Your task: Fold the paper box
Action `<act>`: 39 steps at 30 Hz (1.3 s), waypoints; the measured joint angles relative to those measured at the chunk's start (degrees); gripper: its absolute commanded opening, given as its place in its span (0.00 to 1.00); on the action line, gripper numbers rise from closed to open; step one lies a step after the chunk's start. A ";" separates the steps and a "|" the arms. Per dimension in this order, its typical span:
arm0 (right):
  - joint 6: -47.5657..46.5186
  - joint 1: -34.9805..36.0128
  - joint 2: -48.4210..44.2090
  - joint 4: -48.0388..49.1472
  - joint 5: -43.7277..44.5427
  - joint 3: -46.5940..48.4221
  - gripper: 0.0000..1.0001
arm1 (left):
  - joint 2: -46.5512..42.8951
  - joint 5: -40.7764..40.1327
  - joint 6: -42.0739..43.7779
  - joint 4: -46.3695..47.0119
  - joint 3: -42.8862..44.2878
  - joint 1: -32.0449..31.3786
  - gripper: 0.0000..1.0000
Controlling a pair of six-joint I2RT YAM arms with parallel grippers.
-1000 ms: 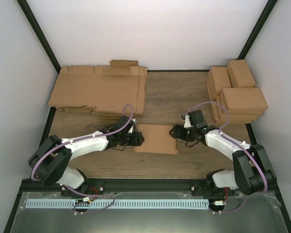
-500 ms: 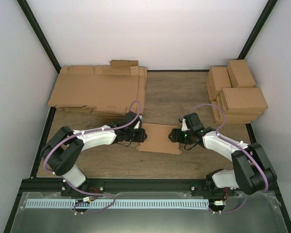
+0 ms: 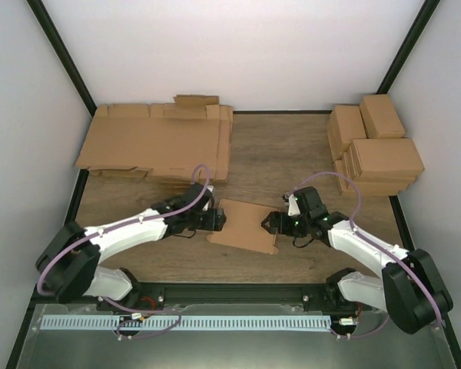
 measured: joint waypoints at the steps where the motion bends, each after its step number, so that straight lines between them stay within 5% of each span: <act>1: 0.28 0.04 -0.63 -0.33 0.63 0.00 0.88 | -1.51 -0.98 -0.31 -0.72 -0.81 -0.02 0.83; 11: -3.61 0.07 1.38 -3.41 5.46 8.81 0.86 | -14.71 -2.38 -1.05 -5.27 -3.61 -0.02 0.82; 23: -20.02 -0.28 23.15 -0.48 2.86 25.40 0.61 | -23.19 10.67 -6.73 -1.95 -13.46 -4.63 0.81; 28: -24.20 -1.95 32.26 -0.90 -3.69 29.73 0.56 | -24.30 11.41 -12.76 5.03 -18.95 -9.40 0.80; 39: -27.41 -5.44 35.28 0.81 -17.90 28.04 0.41 | -23.26 11.10 -18.86 11.30 -23.04 -12.79 0.80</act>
